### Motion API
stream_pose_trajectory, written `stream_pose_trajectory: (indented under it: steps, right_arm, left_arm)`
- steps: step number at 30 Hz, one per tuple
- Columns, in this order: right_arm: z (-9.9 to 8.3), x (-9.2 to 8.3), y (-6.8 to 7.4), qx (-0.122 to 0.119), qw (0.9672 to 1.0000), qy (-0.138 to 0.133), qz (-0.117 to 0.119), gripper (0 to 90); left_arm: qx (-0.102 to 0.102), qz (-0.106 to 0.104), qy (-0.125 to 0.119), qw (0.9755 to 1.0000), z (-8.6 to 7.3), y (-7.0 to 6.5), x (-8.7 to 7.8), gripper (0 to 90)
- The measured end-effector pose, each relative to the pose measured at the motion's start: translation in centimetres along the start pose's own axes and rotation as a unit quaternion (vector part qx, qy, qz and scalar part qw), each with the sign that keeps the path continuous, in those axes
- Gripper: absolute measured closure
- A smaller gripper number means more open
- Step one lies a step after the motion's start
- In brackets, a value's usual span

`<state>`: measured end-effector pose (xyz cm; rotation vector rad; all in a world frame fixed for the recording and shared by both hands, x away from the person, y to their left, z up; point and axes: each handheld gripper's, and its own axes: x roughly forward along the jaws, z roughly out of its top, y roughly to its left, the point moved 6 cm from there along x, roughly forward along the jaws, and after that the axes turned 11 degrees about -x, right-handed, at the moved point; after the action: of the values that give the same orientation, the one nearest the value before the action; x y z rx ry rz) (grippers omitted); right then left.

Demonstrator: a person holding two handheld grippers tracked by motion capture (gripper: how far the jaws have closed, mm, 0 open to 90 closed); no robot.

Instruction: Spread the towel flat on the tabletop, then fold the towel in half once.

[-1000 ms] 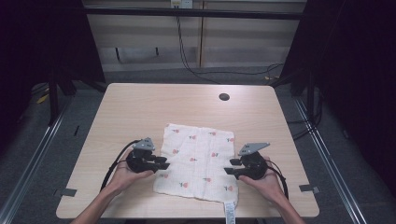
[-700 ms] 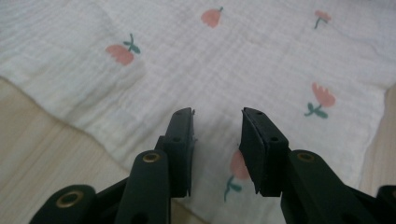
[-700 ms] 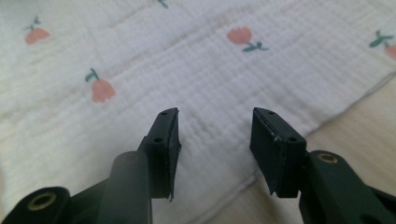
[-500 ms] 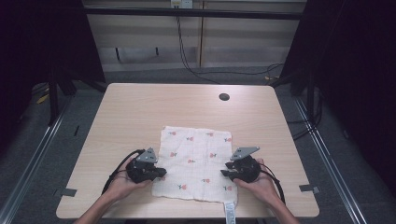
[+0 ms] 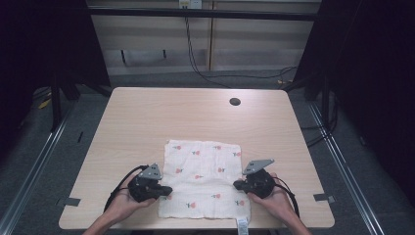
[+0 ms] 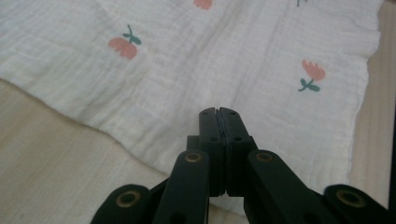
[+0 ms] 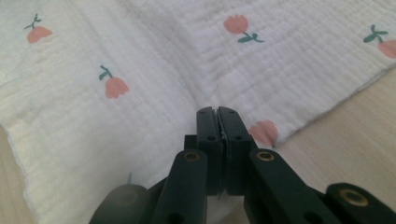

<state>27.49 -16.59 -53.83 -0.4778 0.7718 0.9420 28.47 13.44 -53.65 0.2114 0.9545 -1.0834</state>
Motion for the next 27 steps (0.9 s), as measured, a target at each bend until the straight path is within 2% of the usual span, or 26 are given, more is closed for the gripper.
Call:
stream_pose_trajectory:
  steps: [2, 4, 5, 7, 9, 10, 12, 14, 16, 18, 20, 21, 22, 24, 26, 27]
  right_arm:
    - [-0.2, -0.2, 0.3, -0.002, 1.0, 0.001, 0.002, 88.2]
    - [-0.4, -0.4, 0.7, -0.003, 1.0, 0.003, 0.001, 80.2]
    - [-0.4, -0.5, 0.7, -0.002, 1.0, 0.002, -0.003, 73.9]
    - [-0.3, -0.6, 0.3, 0.006, 0.9999, -0.006, -0.011, 62.0]
    - [0.2, -0.9, -0.3, 0.019, 0.9994, -0.021, -0.02, 53.7]
    - [0.5, -1.0, -0.6, 0.026, 0.9989, -0.035, -0.019, 52.4]
    - [1.1, -1.3, -1.2, 0.028, 0.9984, -0.044, -0.025, 50.8]
    - [1.7, -1.3, -2.1, 0.031, 0.998, -0.048, -0.028, 50.6]
    - [2.2, -1.2, -3.3, 0.031, 0.9976, -0.047, -0.041, 51.1]
    - [2.6, -1.0, -4.6, 0.028, 0.9973, -0.044, -0.051, 54.2]
    - [3.0, -0.6, -6.0, 0.026, 0.9969, -0.037, -0.065, 56.6]
    - [3.1, -0.4, -6.6, 0.026, 0.9966, -0.032, -0.071, 57.0]
    - [3.3, -0.1, -7.4, 0.027, 0.9963, -0.026, -0.077, 57.2]
    - [3.7, 0.5, -8.9, 0.031, 0.9963, -0.025, -0.076, 58.4]
    - [4.3, 0.7, -10.1, 0.039, 0.9952, -0.037, -0.083, 59.6]
    - [4.6, 0.9, -10.4, 0.042, 0.9951, -0.036, -0.082, 60.3]
  left_arm:
    - [-0.004, -0.007, -0.002, 1.0, -0.1, -0.3, 0.1, 89.0]
    - [-0.011, -0.022, 0.003, 0.9997, -0.2, -0.4, 0.0, 86.5]
    - [-0.025, -0.029, -0.003, 0.9993, -0.2, -0.3, -0.1, 79.8]
    - [-0.026, -0.023, -0.016, 0.9993, 0.1, 0.1, -0.1, 66.6]
    - [-0.036, -0.016, -0.029, 0.9988, 0.7, 0.6, -0.6, 58.7]
    - [-0.036, -0.013, -0.041, 0.9984, 1.0, 0.8, -0.9, 57.9]
    - [-0.047, -0.005, -0.06, 0.9971, 1.6, 1.5, -1.5, 54.0]
    - [-0.056, 0.008, -0.07, 0.9959, 2.0, 2.4, -1.8, 51.6]
    - [-0.067, 0.016, -0.076, 0.9947, 2.5, 3.4, -2.0, 50.3]
    - [-0.069, 0.027, -0.088, 0.9934, 3.1, 4.3, -2.2, 50.8]
    - [-0.056, 0.015, -0.079, 0.9952, 3.6, 4.8, -2.3, 58.5]
    - [-0.053, 0.017, -0.081, 0.9952, 3.9, 5.1, -2.3, 58.5]
    - [-0.058, 0.023, -0.086, 0.9944, 4.3, 5.4, -2.4, 58.5]
    - [-0.062, 0.03, -0.095, 0.9931, 5.1, 5.9, -2.6, 59.2]
    - [-0.068, 0.04, -0.108, 0.991, 6.0, 6.6, -2.7, 59.7]
    - [-0.073, 0.037, -0.109, 0.9907, 6.5, 7.0, -2.7, 59.7]
